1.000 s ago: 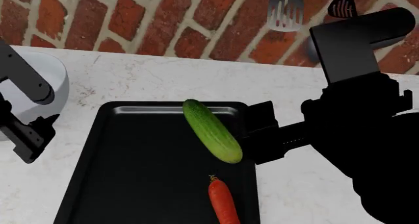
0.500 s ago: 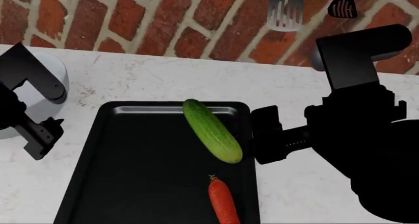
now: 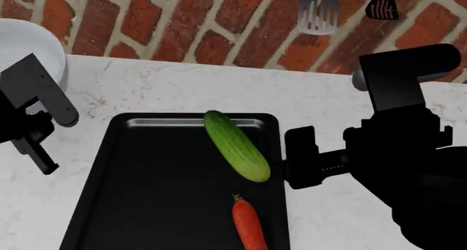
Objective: Place the two vegetables and bowl onto the tray for setting up a vegetable dip station.
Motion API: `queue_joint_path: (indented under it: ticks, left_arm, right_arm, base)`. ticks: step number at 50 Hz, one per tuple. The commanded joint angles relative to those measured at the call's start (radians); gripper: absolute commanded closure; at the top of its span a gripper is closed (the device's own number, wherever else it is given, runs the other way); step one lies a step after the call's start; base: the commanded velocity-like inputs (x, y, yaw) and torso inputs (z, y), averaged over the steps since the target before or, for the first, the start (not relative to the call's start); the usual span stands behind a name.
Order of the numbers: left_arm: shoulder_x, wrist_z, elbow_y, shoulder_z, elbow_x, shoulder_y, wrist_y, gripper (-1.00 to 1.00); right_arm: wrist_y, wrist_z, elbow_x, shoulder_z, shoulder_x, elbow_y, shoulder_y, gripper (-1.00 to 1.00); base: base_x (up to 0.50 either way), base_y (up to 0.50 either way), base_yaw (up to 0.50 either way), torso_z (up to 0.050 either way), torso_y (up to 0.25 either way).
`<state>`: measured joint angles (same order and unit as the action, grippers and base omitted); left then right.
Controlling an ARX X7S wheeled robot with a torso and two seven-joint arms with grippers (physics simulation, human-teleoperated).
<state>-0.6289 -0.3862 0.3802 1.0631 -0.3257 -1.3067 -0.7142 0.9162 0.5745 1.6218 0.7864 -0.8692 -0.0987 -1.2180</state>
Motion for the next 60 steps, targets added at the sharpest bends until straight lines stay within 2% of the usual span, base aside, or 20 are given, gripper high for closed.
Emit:
queue_joint_path:
  ticks: [1,10,17,20,24,25,26,39,60]
  left_arm:
    - [-0.122,-0.023,-0.329,-0.06,-0.051,-0.08,-0.082,1.0]
    - [-0.269,-0.091,-0.688,-0.122,-0.187,-0.127,-0.201,1.0]
    - [-0.341,-0.101,-0.856,-0.178,-0.292,-0.139,-0.271,1.0]
    - [-0.381,-0.097,-0.938,-0.237,-0.382,-0.126,-0.274,1.0]
    - [-0.4,-0.066,-1.0,-0.246,-0.399,-0.109,-0.281,1.0]
    - [-0.477,-0.098,-1.15,-0.291,-0.541,-0.088,-0.252,1.0]
    - [-0.482,-0.094,-1.18,-0.292,-0.549,-0.094,-0.265,1.0]
    - [-0.476,-0.12,-1.229,-0.284,-0.577,-0.101,-0.264,1.0]
    - [-0.351,-0.149,-1.094,-0.195,-0.464,-0.105,-0.263,1.0]
  right_arm:
    - [-0.013,0.011,0.015,-0.018,-0.017,-0.013,0.001,-1.0]
    - [-0.01,0.037,0.045,-0.038,-0.022,-0.02,-0.029,-1.0]
    - [-0.005,0.052,0.061,-0.047,-0.026,-0.01,-0.047,-1.0]
    - [-0.005,0.062,0.067,-0.047,-0.021,-0.007,-0.049,-1.0]
    - [-0.002,0.074,0.077,-0.05,-0.022,-0.006,-0.054,-1.0]
    - [0.004,0.099,0.096,-0.055,-0.027,-0.005,-0.068,-1.0]
    - [0.002,0.101,0.096,-0.057,-0.028,-0.002,-0.07,-1.0]
    - [-0.014,0.122,0.105,-0.075,-0.052,-0.022,-0.067,-1.0]
    - [-0.04,0.093,0.091,-0.079,-0.063,-0.032,-0.028,-1.0]
  base:
    - [0.0,0.0,0.0,0.0,0.0]
    - [0.0,0.0,0.0,0.0,0.0]
    - [0.0,0.0,0.0,0.0,0.0]
    - [0.0,0.0,0.0,0.0,0.0]
    - [0.0,0.0,0.0,0.0,0.0]
    - [0.0,0.0,0.0,0.0,0.0]
    - [0.0,0.0,0.0,0.0,0.0]
    - [0.0,0.0,0.0,0.0,0.001]
    - [0.0,0.0,0.0,0.0,0.0]
